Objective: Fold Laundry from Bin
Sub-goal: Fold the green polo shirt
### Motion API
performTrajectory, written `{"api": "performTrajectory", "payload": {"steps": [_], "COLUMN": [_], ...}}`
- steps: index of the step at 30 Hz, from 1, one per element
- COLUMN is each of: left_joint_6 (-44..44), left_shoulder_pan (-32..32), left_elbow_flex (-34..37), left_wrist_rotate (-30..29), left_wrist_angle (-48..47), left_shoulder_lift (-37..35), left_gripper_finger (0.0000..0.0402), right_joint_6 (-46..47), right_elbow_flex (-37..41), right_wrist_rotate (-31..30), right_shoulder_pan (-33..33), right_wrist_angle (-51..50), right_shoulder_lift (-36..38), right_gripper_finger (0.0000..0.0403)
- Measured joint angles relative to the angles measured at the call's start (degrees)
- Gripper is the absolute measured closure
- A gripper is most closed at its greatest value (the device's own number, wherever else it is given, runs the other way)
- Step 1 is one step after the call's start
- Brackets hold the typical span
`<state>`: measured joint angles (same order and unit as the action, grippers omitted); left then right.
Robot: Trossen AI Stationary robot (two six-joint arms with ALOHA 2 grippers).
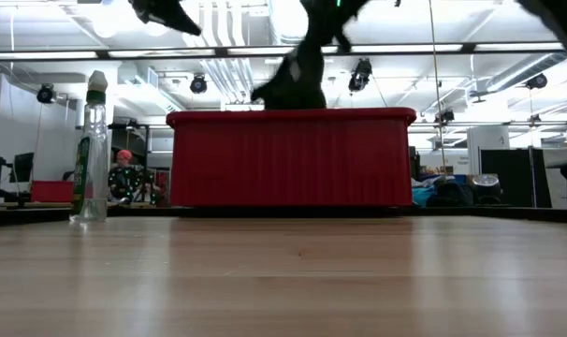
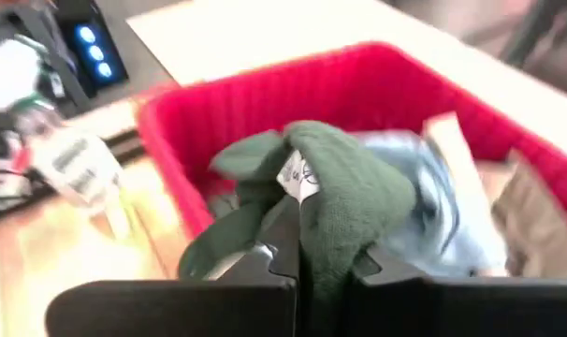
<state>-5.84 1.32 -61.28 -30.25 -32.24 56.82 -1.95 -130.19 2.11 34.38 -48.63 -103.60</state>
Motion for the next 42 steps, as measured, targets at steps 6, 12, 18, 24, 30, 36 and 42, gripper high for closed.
{"api": "performTrajectory", "payload": {"steps": [6, 12, 18, 24, 30, 36, 42], "left_joint_6": [-3.5, -7.2, -8.7, -8.5, -6.4, -5.2, -4.9], "left_shoulder_pan": [0.0, 0.0, 0.0, 0.0, 0.0, 0.0, 0.0], "left_elbow_flex": [-6.8, -15.5, -21.5, -23.8, -24.1, -24.1, -24.9], "left_wrist_rotate": [6.5, 14.3, 15.1, 15.2, 15.2, 15.2, 15.2], "left_wrist_angle": [0.1, -0.7, -2.0, -4.0, -5.4, -5.3, -3.3], "left_shoulder_lift": [1.7, 3.5, 4.6, 4.7, 4.6, 4.7, 4.6], "left_gripper_finger": [0.0361, 0.0309, 0.0254, 0.0228, 0.0226, 0.0226, 0.0226], "right_joint_6": [-3.7, -4.8, -5.1, -4.1, -3.2, -3.1, -2.4], "right_elbow_flex": [-1.1, -2.6, -2.8, -2.7, -2.7, -2.7, -2.7], "right_wrist_rotate": [-2.3, -2.3, 1.2, 11.2, 12.1, 12.3, 11.7], "right_shoulder_pan": [-7.0, -13.9, -21.2, -29.7, -40.1, -50.1, -57.2], "right_wrist_angle": [3.2, 5.0, 5.1, 5.3, 5.3, 7.6, 11.9], "right_shoulder_lift": [7.9, 13.7, 16.8, 18.3, 18.3, 18.2, 18.2], "right_gripper_finger": [0.0393, 0.0393, 0.0394, 0.0394, 0.0394, 0.0394, 0.0394]}}
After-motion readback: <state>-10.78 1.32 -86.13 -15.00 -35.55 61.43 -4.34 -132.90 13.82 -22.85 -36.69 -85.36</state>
